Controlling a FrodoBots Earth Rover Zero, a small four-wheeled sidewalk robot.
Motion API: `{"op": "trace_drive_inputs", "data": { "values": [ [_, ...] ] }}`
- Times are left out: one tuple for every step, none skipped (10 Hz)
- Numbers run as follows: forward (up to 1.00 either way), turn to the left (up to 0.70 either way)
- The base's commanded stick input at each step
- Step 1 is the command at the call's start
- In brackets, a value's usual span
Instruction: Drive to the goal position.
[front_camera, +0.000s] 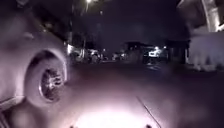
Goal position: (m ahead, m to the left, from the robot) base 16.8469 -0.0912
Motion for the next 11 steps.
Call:
{"op": "trace_drive_inputs", "data": {
  "values": [
    [0.7, 0.0],
    [0.7, 0.0],
    [0.7, 0.0],
    [0.7, 0.0],
    [0.7, 0.0],
    [0.7, 0.0],
    [0.7, 0.0],
    [0.7, 0.0],
    [0.7, 0.0],
    [0.7, 0.0],
    [0.7, 0.0]
  ]
}}
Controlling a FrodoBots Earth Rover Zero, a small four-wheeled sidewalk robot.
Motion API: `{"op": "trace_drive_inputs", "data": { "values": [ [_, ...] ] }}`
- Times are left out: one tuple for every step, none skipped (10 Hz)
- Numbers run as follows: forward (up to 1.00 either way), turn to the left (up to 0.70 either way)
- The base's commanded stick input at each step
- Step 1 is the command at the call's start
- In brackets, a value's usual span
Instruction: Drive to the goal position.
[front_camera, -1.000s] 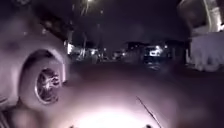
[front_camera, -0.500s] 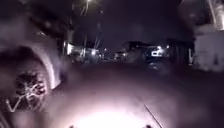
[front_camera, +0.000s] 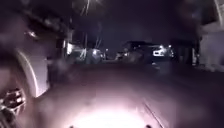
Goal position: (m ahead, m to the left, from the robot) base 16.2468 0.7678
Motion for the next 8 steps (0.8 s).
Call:
{"op": "trace_drive_inputs", "data": {
  "values": [
    [0.7, 0.0],
    [0.7, 0.02],
    [0.7, 0.03],
    [0.7, 0.03],
    [0.7, 0.03],
    [0.7, 0.03],
    [0.7, 0.03],
    [0.7, 0.03]
  ]
}}
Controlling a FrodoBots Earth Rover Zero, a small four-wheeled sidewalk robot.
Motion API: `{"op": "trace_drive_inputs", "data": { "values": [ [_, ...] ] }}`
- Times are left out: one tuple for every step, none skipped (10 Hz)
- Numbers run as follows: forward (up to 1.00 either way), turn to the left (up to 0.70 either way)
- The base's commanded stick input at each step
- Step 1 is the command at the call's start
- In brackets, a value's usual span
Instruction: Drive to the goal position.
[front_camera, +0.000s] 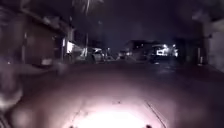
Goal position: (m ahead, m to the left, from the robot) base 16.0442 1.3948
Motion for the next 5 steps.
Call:
{"op": "trace_drive_inputs", "data": {
  "values": [
    [0.7, 0.03],
    [0.7, 0.03],
    [0.7, 0.03],
    [0.7, 0.11],
    [0.7, 0.33]
  ]
}}
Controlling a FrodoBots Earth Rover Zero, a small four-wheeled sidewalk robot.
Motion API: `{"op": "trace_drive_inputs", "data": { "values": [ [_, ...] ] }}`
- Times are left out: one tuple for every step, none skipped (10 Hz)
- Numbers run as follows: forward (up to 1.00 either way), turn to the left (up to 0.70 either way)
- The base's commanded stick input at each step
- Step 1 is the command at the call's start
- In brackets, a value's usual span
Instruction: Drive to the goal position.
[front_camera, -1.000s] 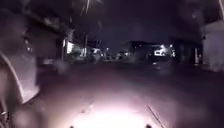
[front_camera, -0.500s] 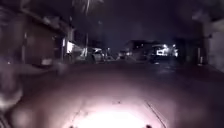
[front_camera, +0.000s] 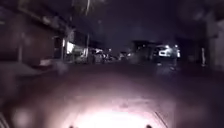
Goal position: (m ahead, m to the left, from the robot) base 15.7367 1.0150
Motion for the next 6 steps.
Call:
{"op": "trace_drive_inputs", "data": {
  "values": [
    [0.7, 0.26],
    [0.7, 0.02],
    [0.7, 0.0],
    [0.7, 0.0],
    [0.7, 0.0],
    [0.7, 0.0]
  ]
}}
